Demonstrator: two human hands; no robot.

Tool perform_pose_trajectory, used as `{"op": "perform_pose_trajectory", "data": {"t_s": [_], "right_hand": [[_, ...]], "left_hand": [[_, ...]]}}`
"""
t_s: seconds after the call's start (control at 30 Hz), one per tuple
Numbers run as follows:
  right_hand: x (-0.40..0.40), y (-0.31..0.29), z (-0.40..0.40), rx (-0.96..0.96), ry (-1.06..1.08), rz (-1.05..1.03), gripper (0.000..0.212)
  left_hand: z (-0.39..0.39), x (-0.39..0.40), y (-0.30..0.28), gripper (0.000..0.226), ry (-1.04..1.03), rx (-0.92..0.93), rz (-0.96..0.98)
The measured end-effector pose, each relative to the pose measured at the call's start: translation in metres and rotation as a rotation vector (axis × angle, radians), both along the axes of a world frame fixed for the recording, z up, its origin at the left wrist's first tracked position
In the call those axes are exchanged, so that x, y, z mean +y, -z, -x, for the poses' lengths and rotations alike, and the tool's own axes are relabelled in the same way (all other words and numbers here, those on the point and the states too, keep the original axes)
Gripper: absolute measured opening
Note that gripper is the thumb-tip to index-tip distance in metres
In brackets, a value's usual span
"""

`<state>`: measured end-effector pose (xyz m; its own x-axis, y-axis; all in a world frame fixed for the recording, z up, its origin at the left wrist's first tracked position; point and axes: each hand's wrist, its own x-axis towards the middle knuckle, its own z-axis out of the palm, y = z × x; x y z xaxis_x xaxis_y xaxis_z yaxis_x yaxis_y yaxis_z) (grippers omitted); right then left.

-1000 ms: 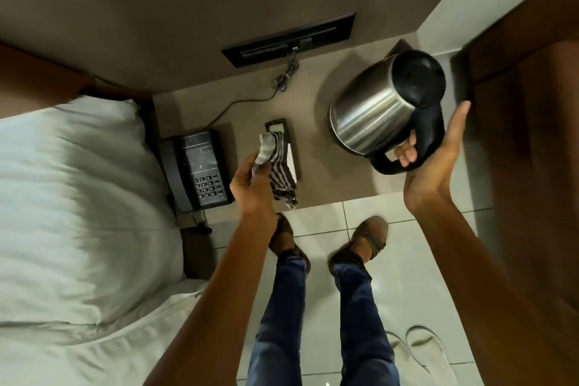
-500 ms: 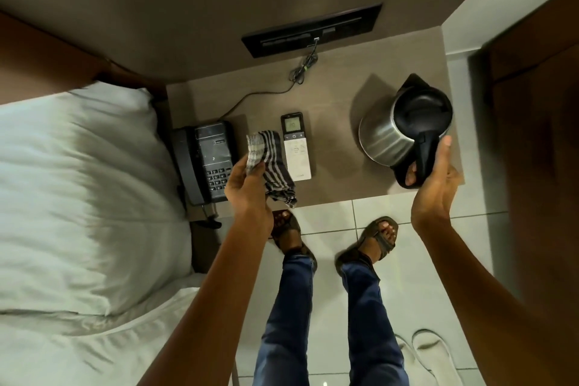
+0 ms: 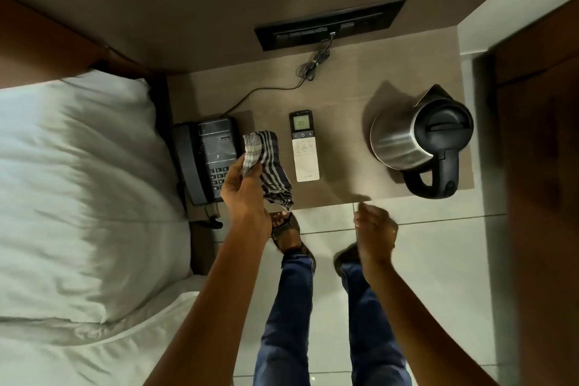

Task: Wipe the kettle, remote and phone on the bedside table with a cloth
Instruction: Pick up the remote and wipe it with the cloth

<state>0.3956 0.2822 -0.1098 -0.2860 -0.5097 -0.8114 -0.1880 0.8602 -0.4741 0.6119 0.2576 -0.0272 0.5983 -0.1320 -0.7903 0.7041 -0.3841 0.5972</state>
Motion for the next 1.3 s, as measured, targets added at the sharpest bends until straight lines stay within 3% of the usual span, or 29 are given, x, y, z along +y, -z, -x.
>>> {"op": "perform_pose_trajectory", "data": {"t_s": [0.07, 0.13, 0.27, 0.4, 0.57, 0.7, 0.77, 0.97, 1.1, 1.23, 1.3], "right_hand": [[-0.012, 0.006, -0.037, 0.103, -0.360, 0.252, 0.038], [-0.037, 0.009, -0.071, 0.112, -0.508, 0.385, 0.060], [-0.088, 0.029, -0.108, 0.266, -0.771, 0.330, 0.099], [-0.100, 0.036, -0.124, 0.348, -0.879, 0.252, 0.113], [-0.090, 0.038, -0.132, 0.330, -0.822, 0.278, 0.099], [-0.091, 0.037, -0.134, 0.276, -0.806, 0.263, 0.107], [-0.094, 0.039, -0.134, 0.182, -0.769, 0.269, 0.100], [-0.106, 0.033, -0.129, -0.366, -0.435, 0.135, 0.055], [-0.112, 0.004, -0.114, -0.581, -0.223, 0.165, 0.056], [-0.118, -0.026, -0.099, -0.915, -0.009, 0.095, 0.039], [-0.120, -0.033, -0.094, -1.063, 0.089, -0.021, 0.062]], "left_hand": [[-0.006, 0.003, 0.003, 0.026, 0.009, -0.011, 0.013], [-0.012, 0.007, 0.005, 0.026, 0.008, -0.015, 0.028], [-0.022, 0.011, 0.008, 0.028, 0.027, -0.012, 0.050], [-0.027, 0.015, 0.009, 0.024, 0.077, 0.004, 0.079], [-0.024, 0.010, 0.006, 0.040, 0.081, 0.017, 0.117], [-0.024, 0.007, 0.003, 0.041, 0.073, 0.023, 0.125], [-0.025, 0.005, 0.002, 0.041, 0.066, 0.022, 0.131], [-0.026, -0.001, -0.002, 0.036, 0.110, -0.047, 0.140], [-0.029, -0.011, -0.017, 0.032, 0.144, -0.132, 0.140], [-0.029, -0.033, -0.037, 0.025, 0.338, -0.425, 0.117], [-0.027, -0.048, -0.045, 0.025, 0.503, -0.619, 0.118]]}}
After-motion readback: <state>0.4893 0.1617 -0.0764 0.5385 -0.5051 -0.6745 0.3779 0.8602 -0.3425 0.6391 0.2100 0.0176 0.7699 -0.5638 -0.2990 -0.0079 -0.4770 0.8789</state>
